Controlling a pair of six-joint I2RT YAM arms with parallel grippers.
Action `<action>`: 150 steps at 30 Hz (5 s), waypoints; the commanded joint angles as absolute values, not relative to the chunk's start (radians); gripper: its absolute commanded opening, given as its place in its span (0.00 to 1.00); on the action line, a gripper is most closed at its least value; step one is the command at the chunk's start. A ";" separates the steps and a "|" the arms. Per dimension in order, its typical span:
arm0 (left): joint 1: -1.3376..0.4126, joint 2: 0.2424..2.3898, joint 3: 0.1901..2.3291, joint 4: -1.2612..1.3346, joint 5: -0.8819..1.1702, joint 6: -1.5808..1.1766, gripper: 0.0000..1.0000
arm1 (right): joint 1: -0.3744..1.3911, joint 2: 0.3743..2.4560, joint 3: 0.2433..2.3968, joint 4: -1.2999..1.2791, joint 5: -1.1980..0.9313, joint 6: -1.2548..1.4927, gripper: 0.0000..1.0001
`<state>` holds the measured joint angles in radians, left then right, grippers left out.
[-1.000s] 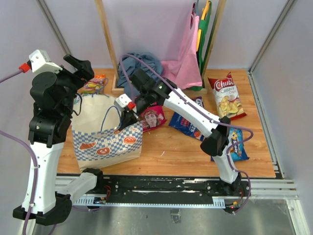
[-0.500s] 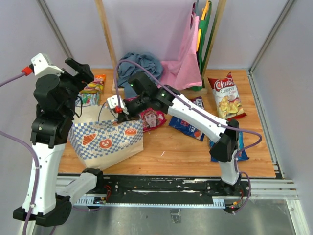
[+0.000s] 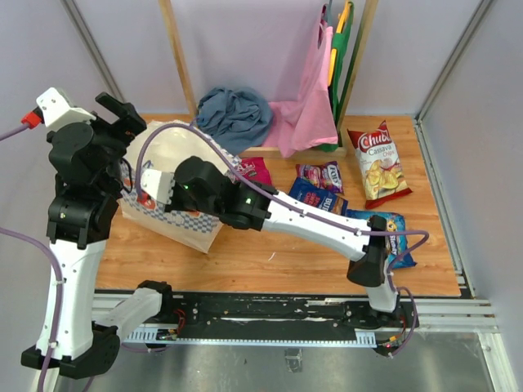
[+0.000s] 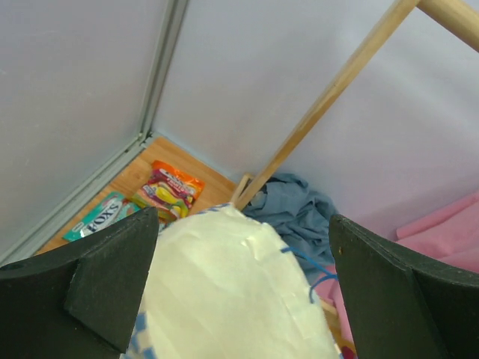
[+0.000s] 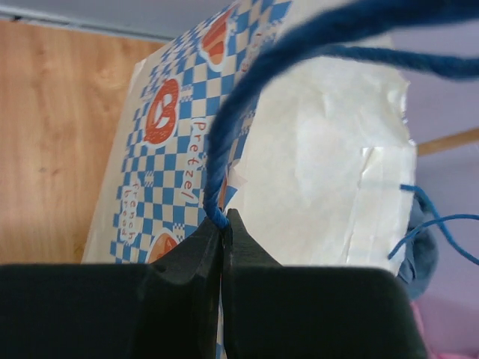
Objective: Take the snacks out of the paper bag
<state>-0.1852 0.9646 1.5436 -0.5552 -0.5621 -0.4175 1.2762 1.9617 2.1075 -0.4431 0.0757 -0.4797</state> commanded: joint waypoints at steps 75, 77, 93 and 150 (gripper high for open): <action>0.089 1.109 1.359 -0.658 -0.852 -0.417 1.00 | 0.903 1.691 1.723 -0.195 -0.231 0.107 0.98; 0.125 1.126 1.359 -0.643 -0.815 -0.412 1.00 | 0.872 1.720 1.697 -0.140 -0.305 0.136 0.98; 0.139 1.170 1.299 -0.576 -0.835 -0.407 1.00 | 0.870 1.865 1.840 -0.211 -0.191 0.204 0.99; 0.139 1.145 1.274 -0.536 -0.757 -0.380 1.00 | 1.042 2.037 2.258 -0.746 0.328 -0.035 0.01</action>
